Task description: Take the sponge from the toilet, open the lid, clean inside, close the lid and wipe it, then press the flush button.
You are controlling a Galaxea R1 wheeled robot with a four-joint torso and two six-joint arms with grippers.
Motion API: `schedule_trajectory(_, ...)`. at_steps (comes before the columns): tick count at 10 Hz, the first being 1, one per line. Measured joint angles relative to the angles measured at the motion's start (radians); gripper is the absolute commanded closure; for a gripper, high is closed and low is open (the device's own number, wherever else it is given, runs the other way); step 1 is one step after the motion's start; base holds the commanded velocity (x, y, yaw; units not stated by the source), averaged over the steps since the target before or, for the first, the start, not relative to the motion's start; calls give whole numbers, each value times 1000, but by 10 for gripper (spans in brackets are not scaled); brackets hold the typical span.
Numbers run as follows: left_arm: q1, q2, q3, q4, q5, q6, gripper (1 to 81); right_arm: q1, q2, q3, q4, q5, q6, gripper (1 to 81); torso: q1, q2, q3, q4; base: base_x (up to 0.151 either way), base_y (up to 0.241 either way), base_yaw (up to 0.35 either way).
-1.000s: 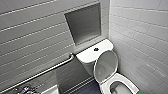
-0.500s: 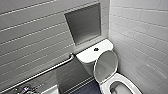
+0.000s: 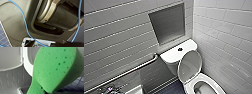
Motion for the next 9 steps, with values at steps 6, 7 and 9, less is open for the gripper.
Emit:
schedule_trajectory(6,0,0,-1,0,0,0,10,390,140,-160,-3,-365,-11,811,0,0,0,0,0,0,0)
schedule_trajectory(7,0,0,-1,0,0,0,10,426,161,-192,-6,-424,-11,811,0,0,0,2,0,0,0)
schedule_trajectory(9,-1,0,-1,0,-1,0,10,479,198,-248,-13,-505,-12,811,0,0,0,40,0,0,0)
